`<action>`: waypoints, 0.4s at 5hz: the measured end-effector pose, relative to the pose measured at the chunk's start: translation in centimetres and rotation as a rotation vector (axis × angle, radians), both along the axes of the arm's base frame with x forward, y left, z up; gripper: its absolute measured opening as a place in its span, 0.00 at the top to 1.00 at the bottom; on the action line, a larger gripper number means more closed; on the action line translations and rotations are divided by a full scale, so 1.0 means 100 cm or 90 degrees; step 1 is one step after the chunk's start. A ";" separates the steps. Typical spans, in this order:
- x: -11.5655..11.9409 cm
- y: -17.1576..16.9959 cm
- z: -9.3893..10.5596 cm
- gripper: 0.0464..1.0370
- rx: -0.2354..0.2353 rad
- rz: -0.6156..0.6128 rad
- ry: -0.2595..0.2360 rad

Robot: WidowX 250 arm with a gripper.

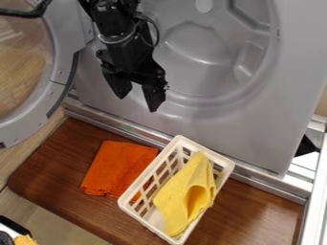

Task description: Move the white basket with yellow towel to the right side of the table

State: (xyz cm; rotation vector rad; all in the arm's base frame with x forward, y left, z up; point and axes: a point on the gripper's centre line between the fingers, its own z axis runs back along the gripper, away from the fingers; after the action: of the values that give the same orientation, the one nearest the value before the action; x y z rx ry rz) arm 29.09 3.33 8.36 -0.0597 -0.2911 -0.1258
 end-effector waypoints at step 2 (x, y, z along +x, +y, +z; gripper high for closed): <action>-0.013 0.015 -0.040 0.04 -0.042 -0.004 0.051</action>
State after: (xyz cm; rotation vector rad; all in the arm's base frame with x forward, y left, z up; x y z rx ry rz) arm 27.81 4.87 4.35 -0.1309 -0.2158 -0.1201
